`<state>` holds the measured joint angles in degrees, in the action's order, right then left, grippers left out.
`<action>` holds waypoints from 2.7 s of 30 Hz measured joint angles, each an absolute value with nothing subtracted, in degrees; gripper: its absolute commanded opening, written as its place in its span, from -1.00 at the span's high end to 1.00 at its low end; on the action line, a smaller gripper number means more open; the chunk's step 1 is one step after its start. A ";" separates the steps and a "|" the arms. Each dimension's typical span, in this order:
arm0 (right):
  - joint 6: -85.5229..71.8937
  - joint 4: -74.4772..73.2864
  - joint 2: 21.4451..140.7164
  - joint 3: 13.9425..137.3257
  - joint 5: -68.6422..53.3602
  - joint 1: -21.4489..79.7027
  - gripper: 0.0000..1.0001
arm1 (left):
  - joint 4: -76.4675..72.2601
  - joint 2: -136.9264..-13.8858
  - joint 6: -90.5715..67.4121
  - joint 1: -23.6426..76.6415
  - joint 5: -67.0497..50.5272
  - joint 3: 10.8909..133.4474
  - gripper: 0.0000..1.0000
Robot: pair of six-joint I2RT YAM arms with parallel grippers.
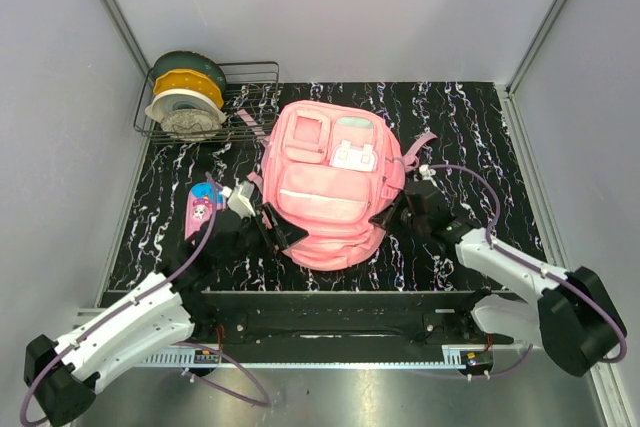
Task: Pack the student bag
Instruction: Zip the student bag at the center of the board.
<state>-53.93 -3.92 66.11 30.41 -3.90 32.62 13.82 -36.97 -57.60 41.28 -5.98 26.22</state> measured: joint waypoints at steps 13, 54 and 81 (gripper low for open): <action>-53.78 -8.58 55.99 32.58 -3.97 32.58 1.00 | 2.98 -42.13 -72.62 60.14 10.92 20.45 -0.64; -47.79 -18.46 44.62 33.19 -15.20 46.63 0.10 | -2.39 -41.28 -77.17 50.89 17.87 12.82 1.00; -46.37 -13.21 67.40 40.12 15.14 64.64 0.11 | 1.74 -44.31 -74.35 50.24 15.09 19.77 1.00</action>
